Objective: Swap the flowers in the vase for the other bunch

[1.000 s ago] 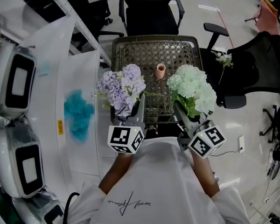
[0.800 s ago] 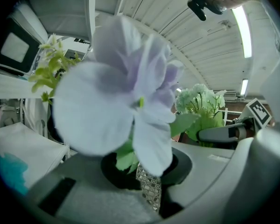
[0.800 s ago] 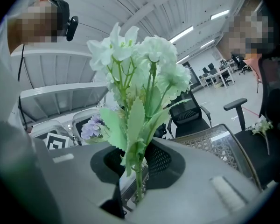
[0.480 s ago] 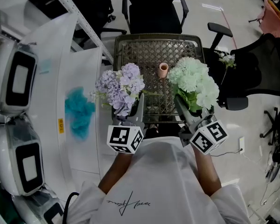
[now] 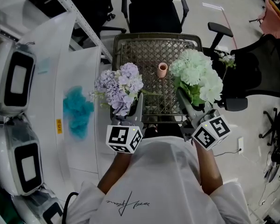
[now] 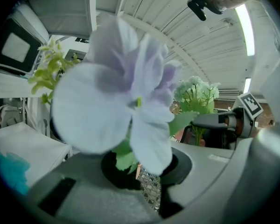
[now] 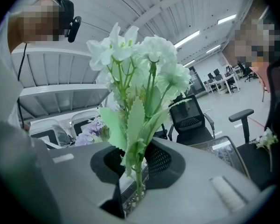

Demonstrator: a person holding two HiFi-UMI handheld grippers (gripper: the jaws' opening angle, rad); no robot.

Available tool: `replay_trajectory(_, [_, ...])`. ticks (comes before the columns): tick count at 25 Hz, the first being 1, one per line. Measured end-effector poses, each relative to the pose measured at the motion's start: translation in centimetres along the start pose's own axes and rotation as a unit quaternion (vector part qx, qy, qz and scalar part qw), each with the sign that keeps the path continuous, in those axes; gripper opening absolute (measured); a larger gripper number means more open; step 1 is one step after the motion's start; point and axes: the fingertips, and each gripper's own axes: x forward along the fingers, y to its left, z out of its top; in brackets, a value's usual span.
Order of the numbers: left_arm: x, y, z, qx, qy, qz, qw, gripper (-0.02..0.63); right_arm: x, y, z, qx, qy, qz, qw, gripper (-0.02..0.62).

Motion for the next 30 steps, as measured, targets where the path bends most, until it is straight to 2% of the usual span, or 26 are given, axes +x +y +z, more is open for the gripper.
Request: replay_trajectory(30, [1.1,0.6,-0.1,0.001,0.001,0.018,0.9998,0.041,5.2,-2.9,2.2,-0.034,-0.004,0.021,0.999,0.077])
